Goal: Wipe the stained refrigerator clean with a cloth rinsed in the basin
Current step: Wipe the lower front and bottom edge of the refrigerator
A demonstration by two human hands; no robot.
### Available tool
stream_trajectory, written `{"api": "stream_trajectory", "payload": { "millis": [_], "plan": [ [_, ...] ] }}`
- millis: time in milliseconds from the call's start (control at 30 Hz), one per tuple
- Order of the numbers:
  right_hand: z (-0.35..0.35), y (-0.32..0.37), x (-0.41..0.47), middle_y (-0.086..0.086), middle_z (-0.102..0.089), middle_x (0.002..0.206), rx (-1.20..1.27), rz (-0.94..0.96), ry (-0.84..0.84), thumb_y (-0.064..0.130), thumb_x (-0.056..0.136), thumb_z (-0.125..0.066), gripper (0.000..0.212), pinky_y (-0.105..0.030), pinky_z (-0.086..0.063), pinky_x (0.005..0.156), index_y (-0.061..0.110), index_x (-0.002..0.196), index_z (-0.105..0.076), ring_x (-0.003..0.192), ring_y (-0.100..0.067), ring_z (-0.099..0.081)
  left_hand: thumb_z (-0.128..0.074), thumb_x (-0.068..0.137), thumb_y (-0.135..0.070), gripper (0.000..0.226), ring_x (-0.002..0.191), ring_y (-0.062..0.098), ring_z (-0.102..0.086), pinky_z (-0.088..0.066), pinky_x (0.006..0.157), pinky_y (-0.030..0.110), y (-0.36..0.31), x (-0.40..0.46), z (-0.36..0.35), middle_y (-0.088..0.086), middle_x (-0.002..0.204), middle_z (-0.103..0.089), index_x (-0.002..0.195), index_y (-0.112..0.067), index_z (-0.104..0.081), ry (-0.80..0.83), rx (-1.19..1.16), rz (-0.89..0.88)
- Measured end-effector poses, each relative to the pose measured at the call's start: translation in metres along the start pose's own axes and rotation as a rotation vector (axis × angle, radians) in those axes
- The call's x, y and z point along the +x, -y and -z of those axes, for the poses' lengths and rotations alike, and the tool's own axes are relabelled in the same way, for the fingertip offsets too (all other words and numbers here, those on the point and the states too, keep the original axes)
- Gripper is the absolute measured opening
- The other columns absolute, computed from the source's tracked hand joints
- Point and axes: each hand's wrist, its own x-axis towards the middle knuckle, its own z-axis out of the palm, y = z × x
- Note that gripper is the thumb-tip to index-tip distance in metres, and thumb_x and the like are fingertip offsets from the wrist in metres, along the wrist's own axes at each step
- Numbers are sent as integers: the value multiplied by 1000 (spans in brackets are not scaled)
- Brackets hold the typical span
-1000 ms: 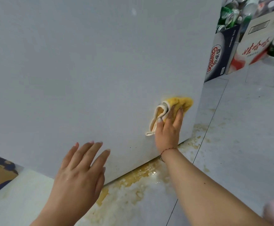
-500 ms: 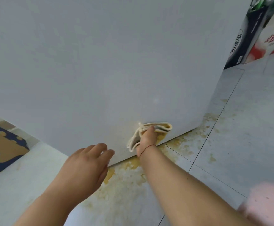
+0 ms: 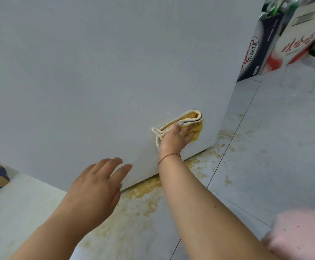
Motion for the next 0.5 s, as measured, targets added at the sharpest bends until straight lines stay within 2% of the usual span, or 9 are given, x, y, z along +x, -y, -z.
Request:
{"api": "stream_trajectory", "payload": {
  "millis": [67, 133, 200, 267, 300, 333, 400, 467, 500],
  "plan": [
    [10, -3, 34, 2, 9, 161, 18, -2, -23, 46, 101, -26, 60, -47, -26, 115, 23, 154, -7, 147, -24, -11, -40, 84, -29, 51, 122, 27, -52, -37, 99, 38, -4, 9, -2, 6, 134, -57, 130, -19, -59, 1, 27, -39],
    [20, -2, 60, -1, 8, 161, 16, -8, -46, 48, 100, -24, 63, -49, -26, 115, 21, 154, -7, 147, -25, -10, -41, 84, -29, 53, 131, 28, -43, -30, 105, 40, -8, 16, -2, 7, 143, -50, 134, -18, -56, 9, 35, -58],
    [31, 0, 86, -6, -4, 161, 17, -73, -70, 52, 97, -27, 66, -48, -27, 115, 19, 153, -16, 146, -26, -17, -41, 85, -28, 54, 135, 29, -39, -28, 108, 42, -12, 22, -3, 7, 146, -46, 135, -18, -55, 13, 36, -64],
    [42, -5, 120, -7, -26, 155, 65, -176, -92, 71, 74, -28, 91, -47, -35, 111, 20, 149, -27, 140, -27, -34, -41, 85, -28, 53, 136, 28, -37, -26, 111, 44, -15, 27, -5, 7, 147, -45, 136, -18, -55, 15, 32, -66],
    [47, -16, 143, -4, -34, 151, 53, -185, -120, 77, 61, -26, 102, -46, -42, 104, 21, 146, -31, 133, -27, -43, -40, 86, -28, 53, 137, 29, -37, -26, 112, 45, -16, 29, -6, 7, 148, -44, 136, -18, -55, 18, 32, -66],
    [51, -43, 184, -1, -40, 146, 24, -185, -170, 81, 54, -25, 106, -42, -51, 91, 22, 142, -36, 121, -26, -54, -41, 86, -28, 53, 137, 29, -37, -26, 112, 45, -17, 30, -7, 7, 148, -44, 136, -18, -55, 18, 37, -67],
    [61, -85, 248, 5, -47, 124, 44, -281, -167, 89, 47, -21, 108, -28, -51, 61, 24, 129, -49, 90, -22, -60, -41, 86, -28, 53, 137, 29, -37, -26, 112, 47, -17, 33, -9, 8, 148, -44, 136, -17, -55, 21, 50, -65],
    [74, -80, 252, 6, -52, 107, 68, -349, -184, 92, 53, -20, 105, -28, -48, 61, 24, 124, -59, 81, -23, -58, -41, 86, -29, 53, 137, 29, -37, -27, 112, 48, -17, 34, -10, 8, 148, -44, 135, -17, -56, 27, 57, -55],
    [78, -77, 251, 5, -59, 100, 111, -398, -170, 89, 63, -22, 95, -31, -49, 66, 22, 116, -65, 80, -23, -60, -41, 86, -29, 53, 137, 29, -37, -27, 112, 48, -17, 35, -10, 8, 148, -44, 135, -16, -56, 34, 59, -51]
  ]
}}
